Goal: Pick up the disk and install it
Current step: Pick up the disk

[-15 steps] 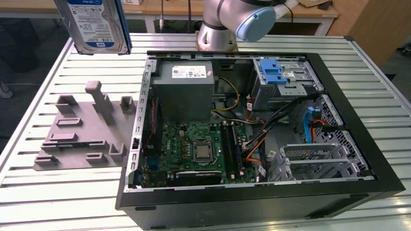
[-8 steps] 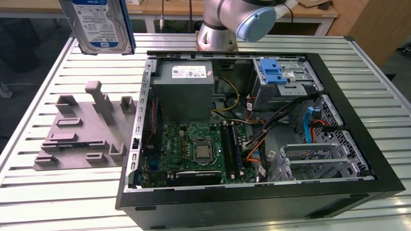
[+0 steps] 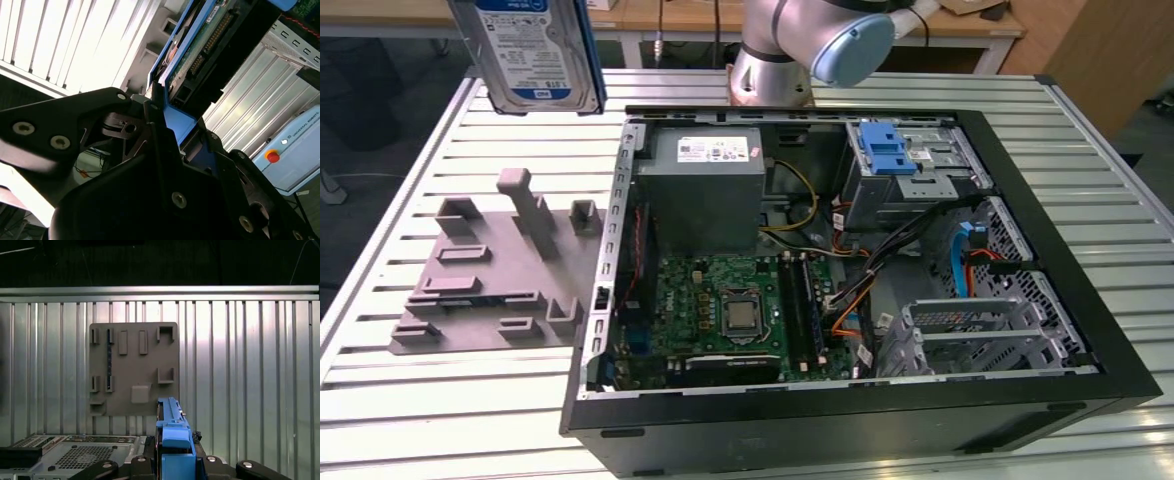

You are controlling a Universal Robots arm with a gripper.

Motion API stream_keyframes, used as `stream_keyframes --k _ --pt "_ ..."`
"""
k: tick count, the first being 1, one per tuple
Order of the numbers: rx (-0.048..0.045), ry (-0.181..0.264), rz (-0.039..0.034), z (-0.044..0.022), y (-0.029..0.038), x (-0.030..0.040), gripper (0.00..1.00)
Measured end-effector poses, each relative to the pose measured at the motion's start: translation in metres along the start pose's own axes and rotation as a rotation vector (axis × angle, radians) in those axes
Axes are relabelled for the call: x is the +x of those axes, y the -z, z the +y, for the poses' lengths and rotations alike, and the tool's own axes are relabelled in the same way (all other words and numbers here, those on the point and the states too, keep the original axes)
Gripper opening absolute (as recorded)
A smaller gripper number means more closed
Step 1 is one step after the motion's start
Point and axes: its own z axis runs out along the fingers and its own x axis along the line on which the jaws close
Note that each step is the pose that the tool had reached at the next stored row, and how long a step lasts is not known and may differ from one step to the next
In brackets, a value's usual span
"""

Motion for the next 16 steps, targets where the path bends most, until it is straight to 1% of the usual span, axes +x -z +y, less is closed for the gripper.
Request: stream_keyframes --k 5,12,16 --pt "0.0001 0.0 -0.0001 -0.0001 -0.0001 0.0038 0.36" --pt "-0.0001 0.0 0.0 -0.0005 0.0 0.0048 0.36" --pt "0.0 0.0 0.0 -0.0025 0.0 0.0049 0.36"
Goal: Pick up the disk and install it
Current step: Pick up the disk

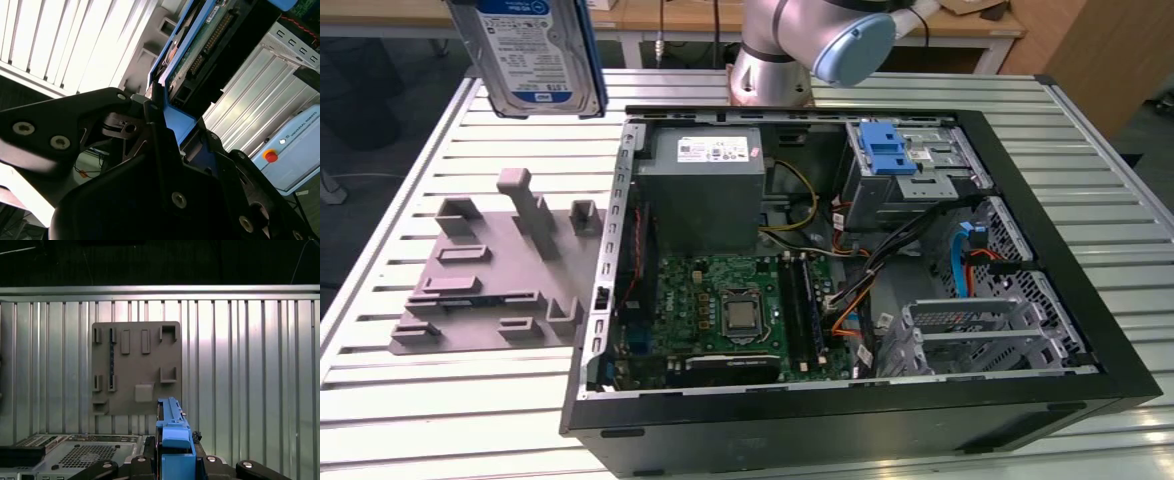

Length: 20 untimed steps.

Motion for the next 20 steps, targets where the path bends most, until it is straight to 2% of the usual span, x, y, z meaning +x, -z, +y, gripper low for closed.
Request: stream_keyframes --k 20 --pt "0.0 0.0 0.0 -0.0138 0.0001 -0.0003 0.36"
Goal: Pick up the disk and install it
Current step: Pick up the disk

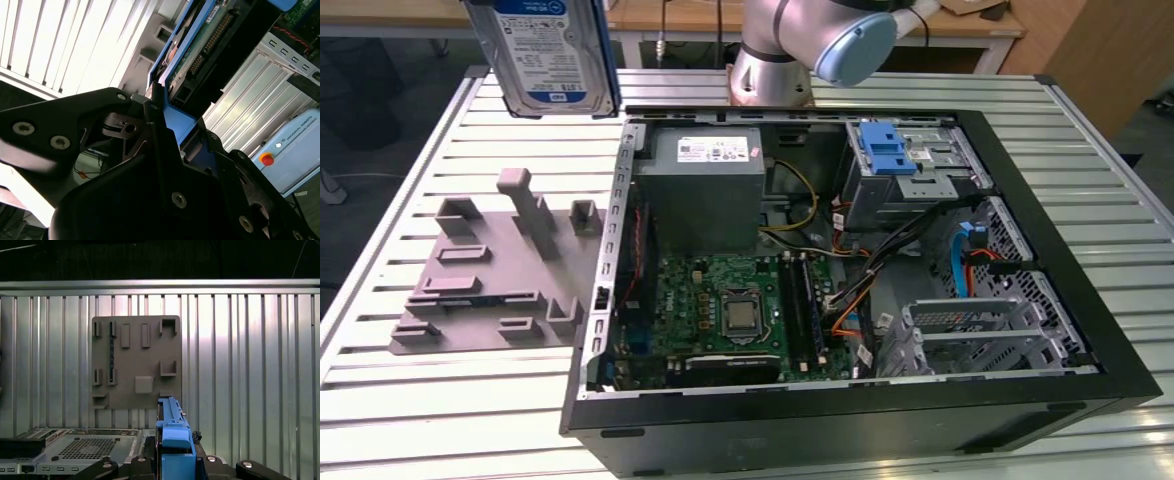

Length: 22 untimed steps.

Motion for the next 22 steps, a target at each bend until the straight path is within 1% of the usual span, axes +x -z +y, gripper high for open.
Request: stream_keyframes --k 22 --pt "0.0 0.0 0.0 -0.0138 0.0001 -0.0003 0.36"
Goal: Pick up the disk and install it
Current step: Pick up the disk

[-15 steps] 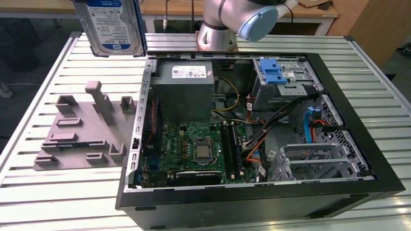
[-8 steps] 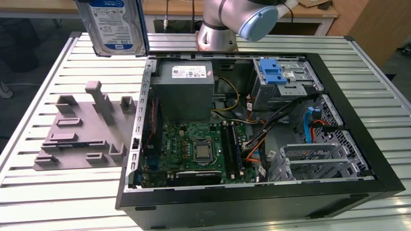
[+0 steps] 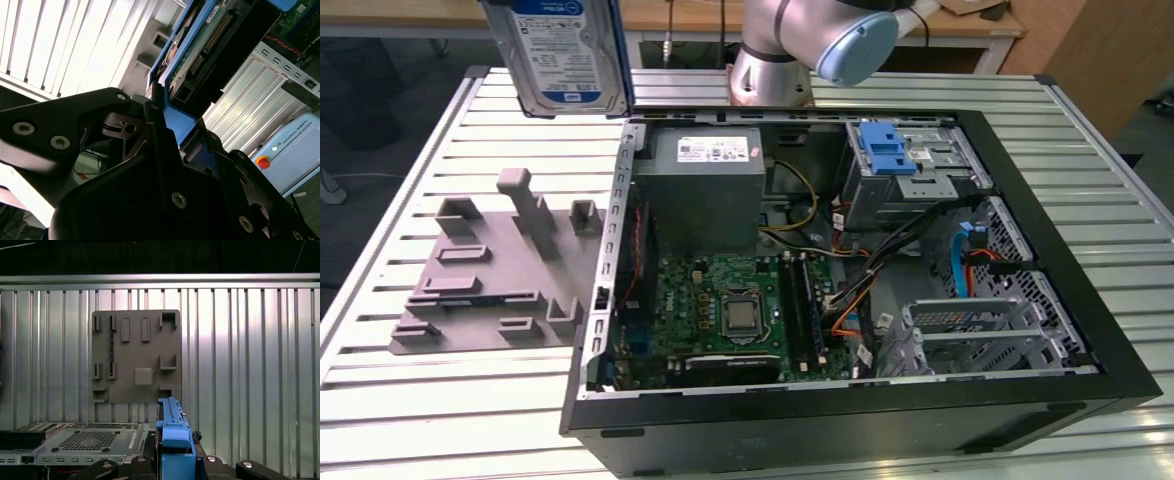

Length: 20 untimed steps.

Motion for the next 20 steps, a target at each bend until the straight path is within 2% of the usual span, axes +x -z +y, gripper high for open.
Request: stream_keyframes --k 20 --pt "0.0 0.0 0.0 -0.0066 0.0001 -0.0001 0.36"
